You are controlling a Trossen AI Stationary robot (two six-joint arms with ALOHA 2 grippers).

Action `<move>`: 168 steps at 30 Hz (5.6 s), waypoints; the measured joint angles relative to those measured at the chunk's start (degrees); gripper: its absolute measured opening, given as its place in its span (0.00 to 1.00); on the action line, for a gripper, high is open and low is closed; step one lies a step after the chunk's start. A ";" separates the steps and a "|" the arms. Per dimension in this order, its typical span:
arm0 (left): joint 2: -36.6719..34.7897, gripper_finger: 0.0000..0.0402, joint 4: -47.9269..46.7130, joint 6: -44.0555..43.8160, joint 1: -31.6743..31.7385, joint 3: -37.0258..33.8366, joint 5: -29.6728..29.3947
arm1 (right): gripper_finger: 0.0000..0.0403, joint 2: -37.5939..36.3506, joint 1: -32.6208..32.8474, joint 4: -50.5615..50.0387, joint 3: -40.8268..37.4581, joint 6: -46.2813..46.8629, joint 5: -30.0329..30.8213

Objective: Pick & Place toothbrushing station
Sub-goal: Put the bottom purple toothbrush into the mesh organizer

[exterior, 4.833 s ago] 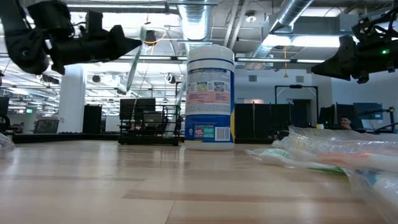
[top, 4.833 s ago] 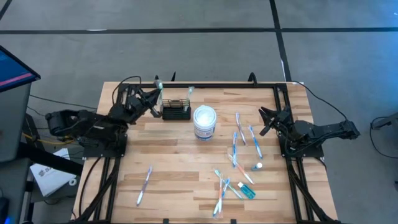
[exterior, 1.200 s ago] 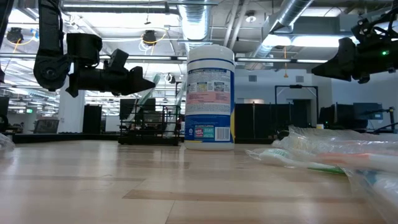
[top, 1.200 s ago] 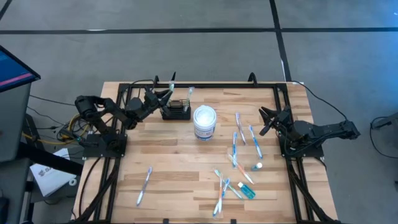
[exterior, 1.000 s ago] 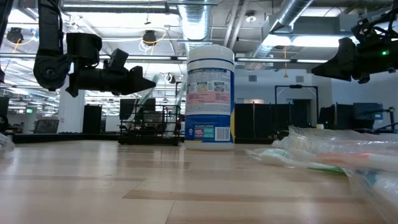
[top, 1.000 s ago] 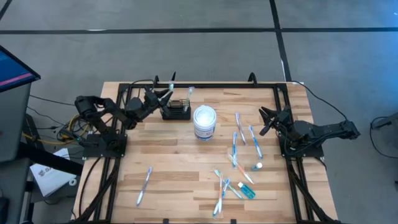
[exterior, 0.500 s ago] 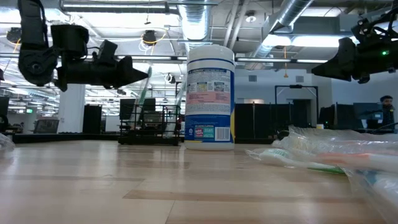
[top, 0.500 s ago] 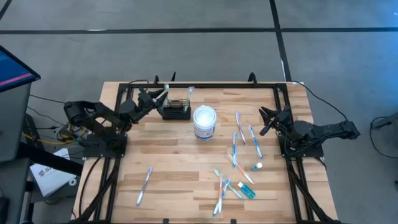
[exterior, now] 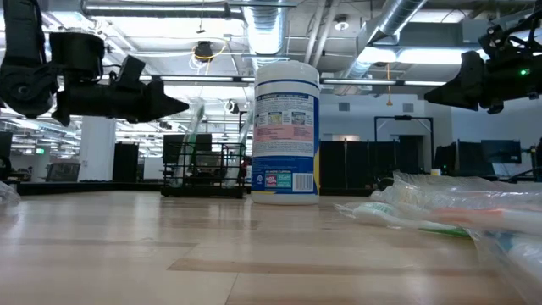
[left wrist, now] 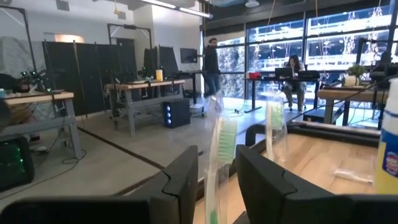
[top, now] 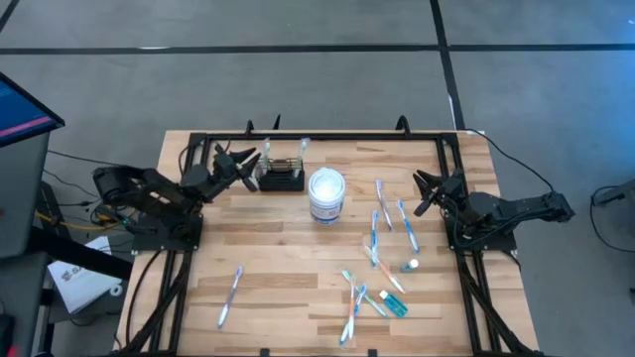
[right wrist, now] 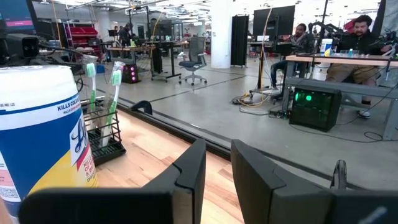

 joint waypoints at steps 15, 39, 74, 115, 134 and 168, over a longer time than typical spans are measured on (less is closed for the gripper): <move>-6.42 0.24 -13.09 -4.63 -9.33 -0.64 -2.04 | 0.17 0.02 0.07 0.00 -0.01 0.00 0.00; -25.55 0.00 -87.65 -27.17 -33.11 19.31 -4.37 | 0.17 0.02 0.07 0.00 -0.01 0.00 0.00; -6.94 0.00 -124.87 -84.54 -64.41 40.24 16.09 | 0.17 0.00 0.07 0.66 -0.10 -0.16 -0.04; -3.53 0.36 -126.94 -87.39 -67.84 37.54 15.17 | 0.17 0.00 0.11 0.39 -0.05 -0.02 -0.02; -3.53 0.43 -125.70 -87.45 -67.86 37.54 11.61 | 0.17 0.00 0.11 0.36 -0.03 0.02 -0.13; 3.18 0.35 -124.50 -87.33 -67.43 37.54 13.17 | 0.17 0.00 0.11 0.17 0.01 0.46 -0.15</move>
